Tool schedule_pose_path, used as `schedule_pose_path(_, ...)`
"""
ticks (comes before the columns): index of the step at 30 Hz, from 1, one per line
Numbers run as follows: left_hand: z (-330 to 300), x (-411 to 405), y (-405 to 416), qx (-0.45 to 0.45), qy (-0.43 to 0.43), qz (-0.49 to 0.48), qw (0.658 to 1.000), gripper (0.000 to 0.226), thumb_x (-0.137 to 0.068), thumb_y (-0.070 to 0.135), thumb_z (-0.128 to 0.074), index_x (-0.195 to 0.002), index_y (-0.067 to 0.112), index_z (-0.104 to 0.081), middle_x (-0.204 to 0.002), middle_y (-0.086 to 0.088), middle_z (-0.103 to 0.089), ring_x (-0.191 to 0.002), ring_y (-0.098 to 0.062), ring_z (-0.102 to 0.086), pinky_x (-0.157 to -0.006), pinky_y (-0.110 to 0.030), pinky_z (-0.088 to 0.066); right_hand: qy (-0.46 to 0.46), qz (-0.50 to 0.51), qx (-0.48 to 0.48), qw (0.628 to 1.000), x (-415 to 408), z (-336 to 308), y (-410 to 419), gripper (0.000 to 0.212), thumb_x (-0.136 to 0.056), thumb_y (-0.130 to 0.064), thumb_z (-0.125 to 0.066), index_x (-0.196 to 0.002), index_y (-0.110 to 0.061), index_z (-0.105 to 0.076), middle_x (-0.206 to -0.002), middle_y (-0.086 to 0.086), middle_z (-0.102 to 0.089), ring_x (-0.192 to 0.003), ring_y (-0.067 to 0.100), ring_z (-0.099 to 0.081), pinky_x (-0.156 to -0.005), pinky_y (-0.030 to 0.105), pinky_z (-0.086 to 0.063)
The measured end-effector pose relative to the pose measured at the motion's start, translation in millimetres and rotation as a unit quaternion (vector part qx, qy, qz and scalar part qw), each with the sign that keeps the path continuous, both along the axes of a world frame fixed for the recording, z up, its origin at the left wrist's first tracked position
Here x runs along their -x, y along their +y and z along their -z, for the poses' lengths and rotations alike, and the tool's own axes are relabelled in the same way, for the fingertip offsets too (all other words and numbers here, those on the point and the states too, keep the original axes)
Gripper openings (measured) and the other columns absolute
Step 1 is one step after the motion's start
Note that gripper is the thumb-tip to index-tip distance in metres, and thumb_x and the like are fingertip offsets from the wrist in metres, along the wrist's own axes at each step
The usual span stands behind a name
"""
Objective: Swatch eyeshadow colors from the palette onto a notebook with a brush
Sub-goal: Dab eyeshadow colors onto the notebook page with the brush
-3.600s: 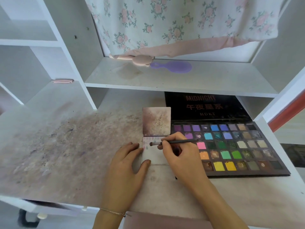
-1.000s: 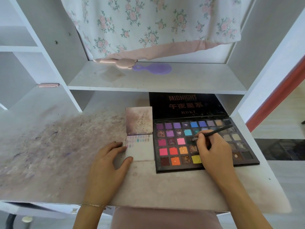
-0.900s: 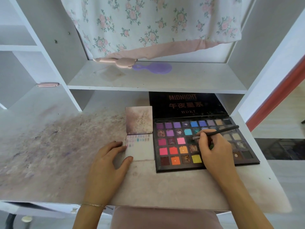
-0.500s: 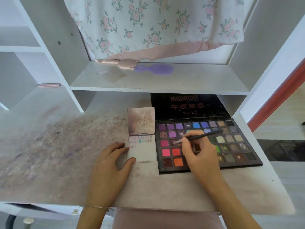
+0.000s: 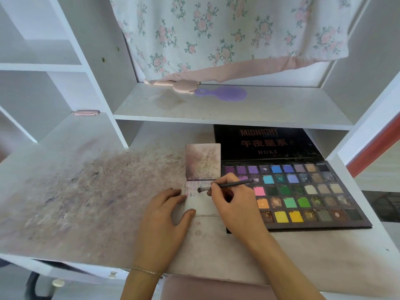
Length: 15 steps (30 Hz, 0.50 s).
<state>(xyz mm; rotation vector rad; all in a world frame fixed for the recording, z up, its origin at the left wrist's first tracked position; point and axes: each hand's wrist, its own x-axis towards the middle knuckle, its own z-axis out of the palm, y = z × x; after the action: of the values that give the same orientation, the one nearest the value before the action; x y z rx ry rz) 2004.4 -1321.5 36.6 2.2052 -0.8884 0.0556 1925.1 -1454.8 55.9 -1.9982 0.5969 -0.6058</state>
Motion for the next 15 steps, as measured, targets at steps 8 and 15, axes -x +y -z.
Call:
schedule_pose_path(8,1.4,0.0,0.3,0.001,-0.005,-0.004,1.0,0.034,-0.078,0.027,-0.068,-0.11,0.018,-0.064,-0.122,0.007,-0.055,-0.11,0.001,-0.037,-0.097,-0.017,-0.026,0.017,-0.001,0.0,1.0,-1.8,2.3,-0.2,0.012,-0.089,-0.024,-0.053,-0.079,-0.031,-0.049,-0.078,0.005,-0.067,-0.076,0.019,-0.064,-0.07,0.042,-0.054)
schedule_pose_path(15,2.0,-0.3,0.3,-0.004,-0.009,-0.003,1.0,0.035,-0.079,0.029,-0.067,-0.112,0.019,-0.064,-0.124,0.007,-0.055,-0.111,0.003,-0.036,-0.098,-0.017,-0.026,0.04,-0.008,0.014,0.999,-2.2,4.2,-0.8,0.006,-0.089,-0.024,-0.053,-0.083,-0.023,-0.053,-0.081,0.0,-0.067,-0.081,0.016,-0.063,-0.074,0.041,-0.053)
